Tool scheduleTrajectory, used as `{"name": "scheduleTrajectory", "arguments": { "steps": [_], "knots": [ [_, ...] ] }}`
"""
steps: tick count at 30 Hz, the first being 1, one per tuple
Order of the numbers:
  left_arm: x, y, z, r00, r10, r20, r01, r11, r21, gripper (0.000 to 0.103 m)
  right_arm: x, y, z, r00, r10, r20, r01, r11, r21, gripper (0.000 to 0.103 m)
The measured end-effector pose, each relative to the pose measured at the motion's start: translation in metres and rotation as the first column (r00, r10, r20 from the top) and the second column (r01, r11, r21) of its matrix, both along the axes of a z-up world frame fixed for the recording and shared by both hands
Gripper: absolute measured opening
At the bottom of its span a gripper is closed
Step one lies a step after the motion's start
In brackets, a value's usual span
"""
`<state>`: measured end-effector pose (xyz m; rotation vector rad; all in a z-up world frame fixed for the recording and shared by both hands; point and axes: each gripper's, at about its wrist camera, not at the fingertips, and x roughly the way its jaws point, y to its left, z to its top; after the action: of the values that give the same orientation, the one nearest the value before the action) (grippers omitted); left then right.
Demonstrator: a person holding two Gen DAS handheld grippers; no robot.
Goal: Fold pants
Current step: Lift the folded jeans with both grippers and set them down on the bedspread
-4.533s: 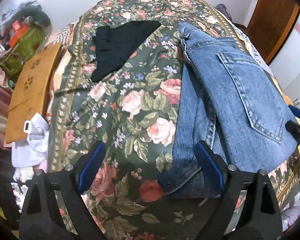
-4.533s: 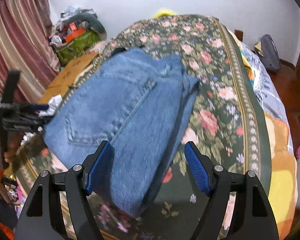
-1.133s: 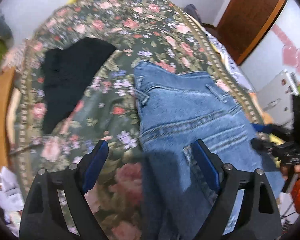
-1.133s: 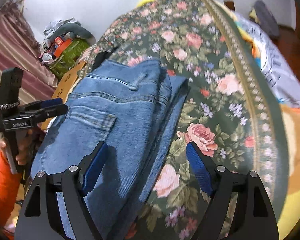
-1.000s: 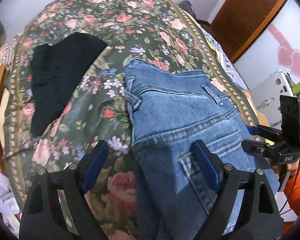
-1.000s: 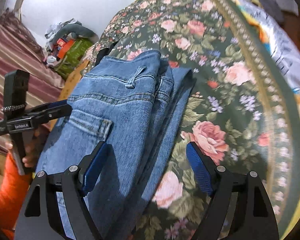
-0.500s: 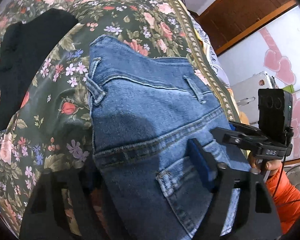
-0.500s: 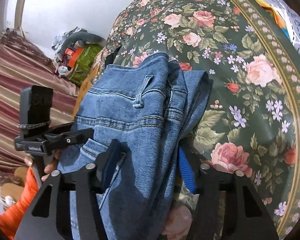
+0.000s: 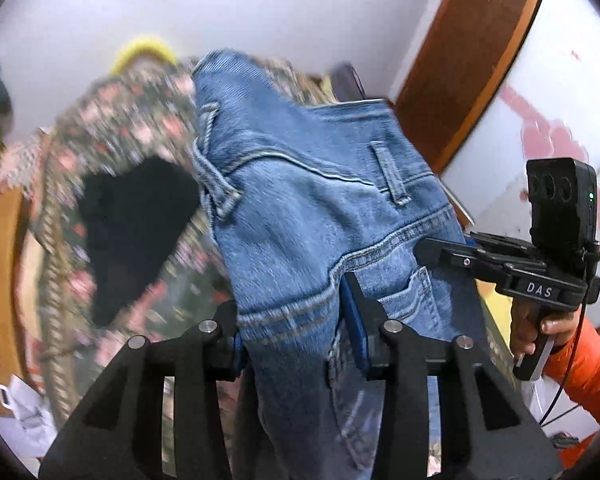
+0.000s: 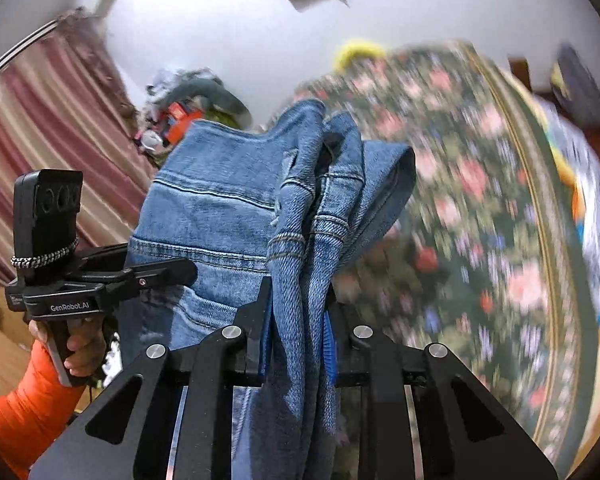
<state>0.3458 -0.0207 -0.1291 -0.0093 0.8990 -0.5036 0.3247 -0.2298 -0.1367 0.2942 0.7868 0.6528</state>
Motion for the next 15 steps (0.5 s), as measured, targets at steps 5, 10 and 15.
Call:
{"name": "scheduleTrajectory", "arguments": {
  "steps": [5, 10, 15],
  "knots": [
    [0.015, 0.029, 0.042, 0.987, 0.080, 0.137, -0.083, 0.996, 0.021, 0.039, 0.026, 0.034, 0.047, 0.989, 0.027, 0.142, -0.026, 1.000, -0.011, 0.018],
    [0.047, 0.065, 0.061, 0.976, 0.134, 0.173, -0.135, 0.991, -0.005, 0.039, 0.062, 0.068, 0.074, 0.977, 0.046, 0.209, -0.042, 0.999, -0.023, 0.018],
    [0.084, 0.098, 0.052, 0.970, 0.181, 0.163, -0.181, 0.983, -0.020, 0.039, 0.100, 0.095, 0.071, 0.976, 0.067, 0.205, -0.058, 0.997, -0.051, 0.018]
  ]
}}
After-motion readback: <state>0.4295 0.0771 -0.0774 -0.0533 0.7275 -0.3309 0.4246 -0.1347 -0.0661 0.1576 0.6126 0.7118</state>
